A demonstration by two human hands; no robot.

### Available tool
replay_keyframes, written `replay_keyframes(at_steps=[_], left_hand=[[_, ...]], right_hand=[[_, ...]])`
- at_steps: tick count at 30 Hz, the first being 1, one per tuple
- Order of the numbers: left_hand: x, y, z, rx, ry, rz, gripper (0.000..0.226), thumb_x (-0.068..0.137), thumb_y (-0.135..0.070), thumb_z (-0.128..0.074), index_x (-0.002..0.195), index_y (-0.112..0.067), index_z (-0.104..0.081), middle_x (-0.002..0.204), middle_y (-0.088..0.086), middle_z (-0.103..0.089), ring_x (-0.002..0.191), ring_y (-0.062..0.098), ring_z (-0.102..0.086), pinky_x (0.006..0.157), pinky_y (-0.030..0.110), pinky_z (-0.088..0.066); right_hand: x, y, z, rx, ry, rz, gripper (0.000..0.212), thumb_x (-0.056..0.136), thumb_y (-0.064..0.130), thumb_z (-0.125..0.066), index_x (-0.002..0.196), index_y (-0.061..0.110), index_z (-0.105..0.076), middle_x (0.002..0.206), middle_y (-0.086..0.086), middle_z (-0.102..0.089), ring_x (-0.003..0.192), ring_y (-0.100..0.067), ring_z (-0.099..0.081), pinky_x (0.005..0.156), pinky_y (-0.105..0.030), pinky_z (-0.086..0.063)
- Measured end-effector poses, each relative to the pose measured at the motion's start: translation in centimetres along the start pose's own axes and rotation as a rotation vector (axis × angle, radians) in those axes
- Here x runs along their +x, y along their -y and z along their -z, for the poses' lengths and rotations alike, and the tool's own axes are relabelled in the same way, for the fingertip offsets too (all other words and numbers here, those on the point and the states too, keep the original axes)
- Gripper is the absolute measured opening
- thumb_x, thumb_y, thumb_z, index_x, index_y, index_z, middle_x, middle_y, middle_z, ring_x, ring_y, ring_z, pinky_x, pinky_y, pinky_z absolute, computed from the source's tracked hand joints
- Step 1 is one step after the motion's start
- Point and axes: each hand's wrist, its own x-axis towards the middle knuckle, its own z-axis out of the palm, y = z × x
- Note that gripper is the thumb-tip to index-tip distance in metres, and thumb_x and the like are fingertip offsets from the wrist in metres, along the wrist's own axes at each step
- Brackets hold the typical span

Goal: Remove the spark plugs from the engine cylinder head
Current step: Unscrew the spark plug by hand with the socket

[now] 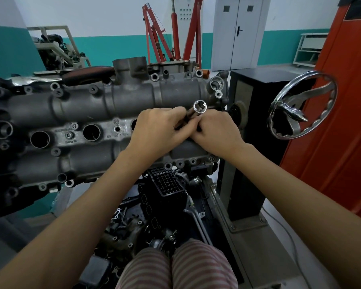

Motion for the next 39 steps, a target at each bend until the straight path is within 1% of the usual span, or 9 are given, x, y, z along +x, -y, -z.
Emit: replay_keyframes(at_steps=[4,8,10,14,20,25,29,33,39], left_hand=[[-0.02,-0.24,0.12,0.014,-0.007,-0.024,0.048,0.083,-0.042,-0.037,0.071,-0.001,-0.058,0.055,0.005,-0.053,0.048,0.027,-0.051,0.045,0.033,-0.039],[0.0,-0.32,-0.01,0.013,-0.011,-0.004,0.044,0.08,-0.039,-0.038,0.07,-0.001,-0.057,0.053,0.005,-0.052,0.046,0.029,-0.049,0.045,0.03,-0.036],[-0.03,-0.17,-0.08,0.014,-0.012,0.003,0.045,0.082,-0.039,-0.039,0.066,-0.001,-0.057,0.05,0.006,-0.052,0.045,0.031,-0.05,0.044,0.032,-0.038],[-0.05,0.18,-0.16,0.001,-0.028,0.002,0.048,0.084,-0.038,-0.047,0.054,-0.002,-0.054,0.045,0.01,-0.051,0.042,0.031,-0.05,0.043,0.031,-0.037],[-0.04,0.11,-0.08,-0.015,-0.006,-0.003,0.056,0.086,-0.046,-0.046,0.053,-0.002,-0.053,0.044,0.01,-0.05,0.043,0.029,-0.049,0.043,0.035,-0.04],[-0.04,-0.19,0.09,0.028,0.004,-0.017,0.049,0.083,-0.044,-0.036,0.071,-0.003,-0.06,0.055,0.005,-0.055,0.048,0.026,-0.051,0.045,0.035,-0.041],[-0.01,-0.3,0.0,0.038,-0.007,-0.005,0.043,0.081,-0.039,-0.039,0.071,-0.002,-0.058,0.055,0.006,-0.055,0.047,0.028,-0.05,0.043,0.033,-0.04],[-0.02,-0.02,-0.2,0.027,-0.033,0.017,0.046,0.084,-0.039,-0.045,0.059,-0.002,-0.055,0.049,0.009,-0.053,0.044,0.031,-0.05,0.042,0.035,-0.04],[-0.07,0.13,-0.09,0.019,-0.037,-0.01,0.056,0.087,-0.047,-0.045,0.057,-0.002,-0.058,0.048,0.01,-0.054,0.045,0.029,-0.052,0.043,0.038,-0.043]], right_hand=[[-0.05,0.47,0.33,0.012,-0.049,0.038,0.032,0.078,0.035,-0.04,0.073,0.01,-0.06,0.059,0.009,-0.04,0.049,-0.016,-0.044,0.044,-0.015,-0.013],[0.1,0.25,0.15,0.031,0.003,0.001,0.026,0.076,0.04,-0.035,0.077,0.018,-0.048,0.064,0.017,-0.029,0.056,-0.013,-0.039,0.045,-0.016,-0.019],[0.19,0.23,0.03,-0.009,0.029,-0.02,0.025,0.078,0.043,-0.036,0.074,0.02,-0.045,0.06,0.015,-0.034,0.056,-0.016,-0.044,0.044,-0.024,-0.019],[0.18,-0.01,-0.09,-0.034,0.023,-0.04,0.031,0.08,0.041,-0.048,0.072,0.015,-0.063,0.066,-0.005,-0.061,0.067,-0.026,-0.058,0.053,-0.027,-0.024],[0.02,0.12,-0.1,0.026,-0.032,-0.016,0.024,0.081,0.029,-0.053,0.075,0.011,-0.068,0.066,-0.007,-0.064,0.062,-0.025,-0.059,0.052,-0.026,-0.033],[-0.01,0.57,0.39,0.046,-0.079,0.049,0.018,0.076,0.033,-0.042,0.063,0.021,-0.047,0.058,0.015,-0.03,0.053,-0.008,-0.032,0.046,-0.013,-0.012],[0.02,0.35,0.21,0.041,-0.044,0.024,0.015,0.077,0.036,-0.042,0.069,0.023,-0.044,0.059,0.02,-0.02,0.056,-0.007,-0.032,0.045,-0.014,-0.013],[0.12,-0.01,-0.04,0.011,0.037,-0.037,0.024,0.083,0.039,-0.053,0.072,0.022,-0.039,0.057,0.019,-0.029,0.058,-0.011,-0.04,0.046,-0.017,-0.022],[0.16,-0.28,-0.18,-0.002,0.025,-0.047,0.022,0.086,0.034,-0.055,0.084,0.016,-0.068,0.075,-0.007,-0.065,0.075,-0.025,-0.06,0.057,-0.028,-0.032]])
